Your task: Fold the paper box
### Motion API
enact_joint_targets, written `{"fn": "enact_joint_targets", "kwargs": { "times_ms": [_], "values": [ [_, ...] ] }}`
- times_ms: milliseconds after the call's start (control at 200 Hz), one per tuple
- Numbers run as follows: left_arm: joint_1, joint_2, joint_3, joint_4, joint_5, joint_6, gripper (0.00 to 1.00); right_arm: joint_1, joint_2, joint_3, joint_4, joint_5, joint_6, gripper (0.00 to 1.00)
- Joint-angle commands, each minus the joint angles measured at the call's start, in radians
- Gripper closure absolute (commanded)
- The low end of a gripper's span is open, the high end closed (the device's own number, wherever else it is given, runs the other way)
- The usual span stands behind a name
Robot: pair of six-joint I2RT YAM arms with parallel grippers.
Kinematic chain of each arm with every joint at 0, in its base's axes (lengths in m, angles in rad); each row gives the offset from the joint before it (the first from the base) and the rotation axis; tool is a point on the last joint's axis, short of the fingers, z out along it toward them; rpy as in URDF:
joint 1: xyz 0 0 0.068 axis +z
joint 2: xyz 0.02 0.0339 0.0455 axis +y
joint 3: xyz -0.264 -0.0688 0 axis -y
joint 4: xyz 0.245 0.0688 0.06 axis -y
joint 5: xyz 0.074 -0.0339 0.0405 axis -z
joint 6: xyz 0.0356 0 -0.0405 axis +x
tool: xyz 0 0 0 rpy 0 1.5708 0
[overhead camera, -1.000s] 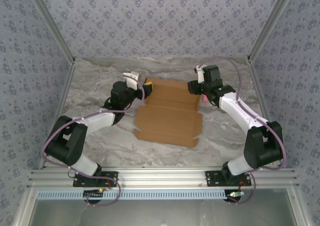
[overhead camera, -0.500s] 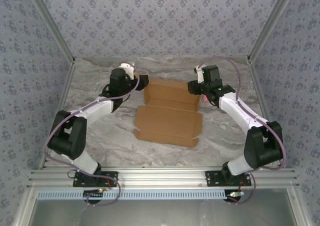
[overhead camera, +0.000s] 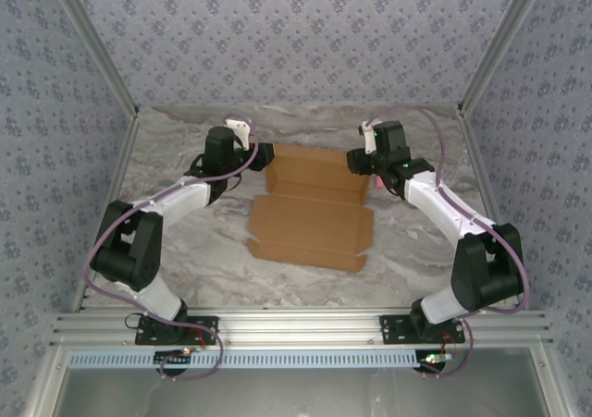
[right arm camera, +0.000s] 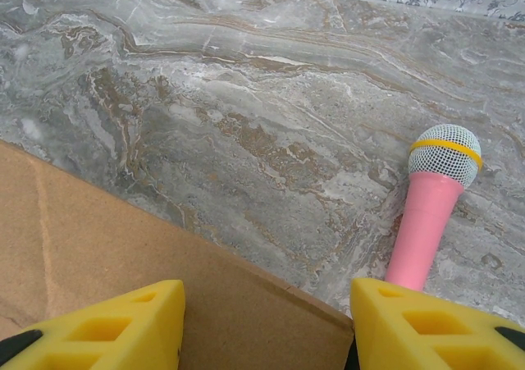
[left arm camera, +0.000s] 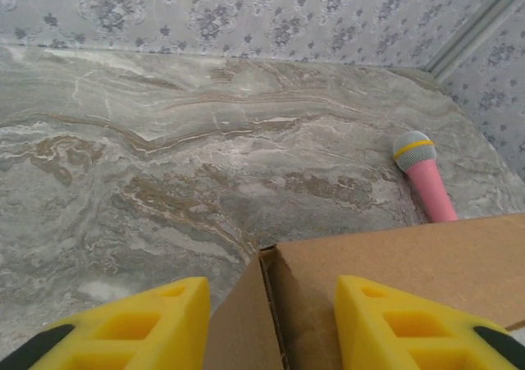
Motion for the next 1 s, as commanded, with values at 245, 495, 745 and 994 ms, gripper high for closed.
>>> {"fn": "enact_joint_targets", "kwargs": {
  "times_ms": [245,495,745,994],
  "values": [
    [0.012,0.063,0.026,-0.087,0.131,-0.071,0.66,0.011,0.013,-0.043,-0.074,0.007,-0.014,0.45],
    [0.015,0.076,0.105,-0.148,0.207,-0.1,0.59,0.014,0.008,-0.039,-0.074,0.009,-0.013,0.46],
    [0.016,0.092,0.102,-0.164,0.214,-0.115,0.67,0.013,0.008,-0.043,-0.072,0.015,-0.016,0.46],
    [0.019,0.092,0.072,-0.12,0.227,-0.177,0.76,0.013,0.01,-0.05,-0.065,0.014,-0.015,0.46]
  ]
}}
